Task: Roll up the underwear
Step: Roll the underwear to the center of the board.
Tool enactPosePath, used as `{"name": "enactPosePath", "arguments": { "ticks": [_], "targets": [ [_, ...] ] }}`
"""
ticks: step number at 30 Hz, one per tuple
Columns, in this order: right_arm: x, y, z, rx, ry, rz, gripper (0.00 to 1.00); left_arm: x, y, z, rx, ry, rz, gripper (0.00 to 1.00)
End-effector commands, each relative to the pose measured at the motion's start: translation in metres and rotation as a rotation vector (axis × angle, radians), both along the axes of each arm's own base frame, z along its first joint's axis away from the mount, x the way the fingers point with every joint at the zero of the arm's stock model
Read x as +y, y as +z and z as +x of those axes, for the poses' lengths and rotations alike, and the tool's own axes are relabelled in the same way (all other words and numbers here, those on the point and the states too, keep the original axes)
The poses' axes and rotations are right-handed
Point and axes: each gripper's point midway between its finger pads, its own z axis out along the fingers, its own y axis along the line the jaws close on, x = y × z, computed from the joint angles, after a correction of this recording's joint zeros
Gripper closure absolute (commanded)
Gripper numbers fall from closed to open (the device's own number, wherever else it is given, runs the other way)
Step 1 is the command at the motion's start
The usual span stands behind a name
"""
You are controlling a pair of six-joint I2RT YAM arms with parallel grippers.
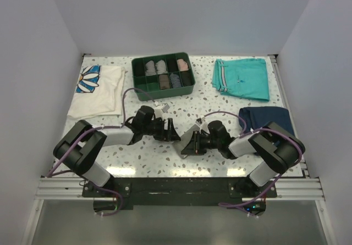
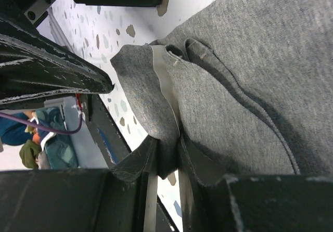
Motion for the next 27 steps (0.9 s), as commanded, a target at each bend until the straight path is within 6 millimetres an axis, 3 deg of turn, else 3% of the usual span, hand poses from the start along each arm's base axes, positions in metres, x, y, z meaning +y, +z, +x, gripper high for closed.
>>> {"name": "enactPosePath", "arguments": {
  "ticks": [1,9,16,19,23,27],
  "targets": [
    [-0.027,-0.043,-0.015,0.086,-0.02,-0.174,0.86,-0.011,-0.001,0.003,-0.04,-0.055,-0.045,0.24],
    [-0.037,-0.05,-0.015,0.104,-0.059,-0.23,0.87,-0.005,0.0,-0.012,-0.035,-0.073,-0.07,0.25],
    [-0.044,-0.053,-0.016,0.112,-0.084,-0.267,0.87,0.002,-0.015,-0.027,0.006,-0.081,-0.067,0.28],
    [-0.046,-0.053,-0.016,0.112,-0.086,-0.271,0.87,0.002,-0.018,-0.029,0.011,-0.078,-0.073,0.36],
    [-0.046,-0.054,-0.017,0.115,-0.084,-0.273,0.87,0.0,-0.02,-0.027,0.018,-0.07,-0.074,0.56],
    [-0.046,-0.053,-0.019,0.111,-0.062,-0.277,0.87,-0.003,-0.019,-0.024,0.021,-0.064,-0.087,0.7]
  ]
}}
